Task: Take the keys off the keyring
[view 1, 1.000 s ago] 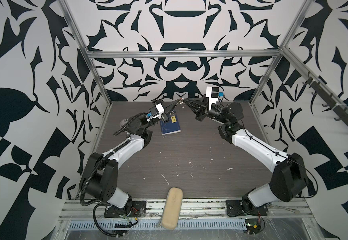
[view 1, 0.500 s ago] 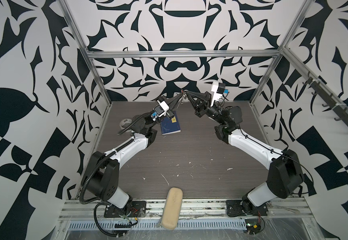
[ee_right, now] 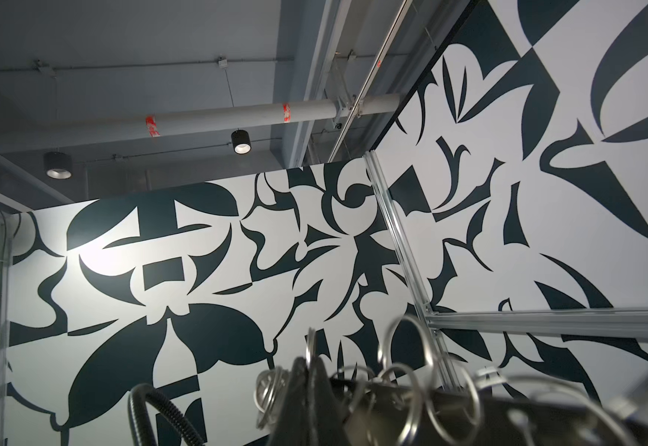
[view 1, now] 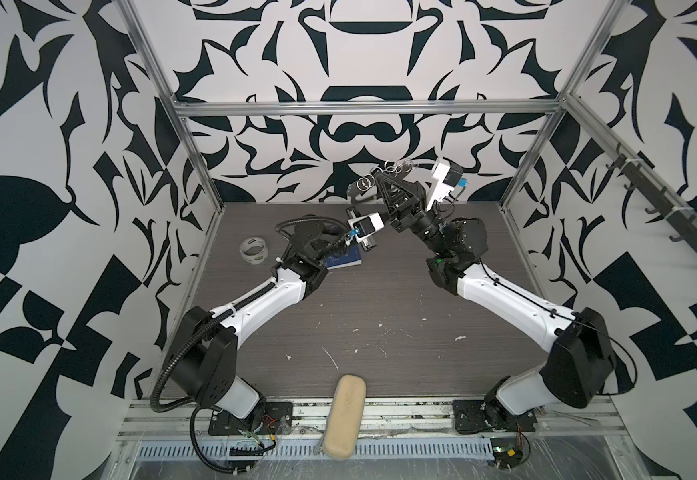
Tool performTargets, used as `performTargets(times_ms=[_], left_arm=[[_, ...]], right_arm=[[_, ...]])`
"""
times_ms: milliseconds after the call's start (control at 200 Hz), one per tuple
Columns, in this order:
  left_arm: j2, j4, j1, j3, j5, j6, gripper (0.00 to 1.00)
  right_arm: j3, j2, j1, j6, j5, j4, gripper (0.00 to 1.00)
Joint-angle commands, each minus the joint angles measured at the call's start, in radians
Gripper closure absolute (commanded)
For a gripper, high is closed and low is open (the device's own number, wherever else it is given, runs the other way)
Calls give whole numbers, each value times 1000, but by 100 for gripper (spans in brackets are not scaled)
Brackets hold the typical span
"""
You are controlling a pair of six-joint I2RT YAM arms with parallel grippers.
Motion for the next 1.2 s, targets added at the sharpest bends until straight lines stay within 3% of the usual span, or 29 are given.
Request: performTargets(times_ms=[0,275,450,775,1035,1195], left_arm=[[-57,-191,-5,-12,45,99,100],[-75,-244,-3,-58,11,66,100],[-85,-505,-3,-29,-66,100,100],[-134,-800,-6,-102,-164,186,100],[-175,-987,-17,-122,-315,94,100],[-163,-1064,-44,-101,-486,-44,100]], right_arm=[[-17,-99,0,-62,16,-40,100],[-106,-164,-105,-75,10,-88,100],[-163,-215,-148,-132,16,-169,100],[-330,-330,-185,-262,132,-340,100],[-441,-470,-186,-339,246,-569,100],[-453,-546,-184,-385,298,-785,100]])
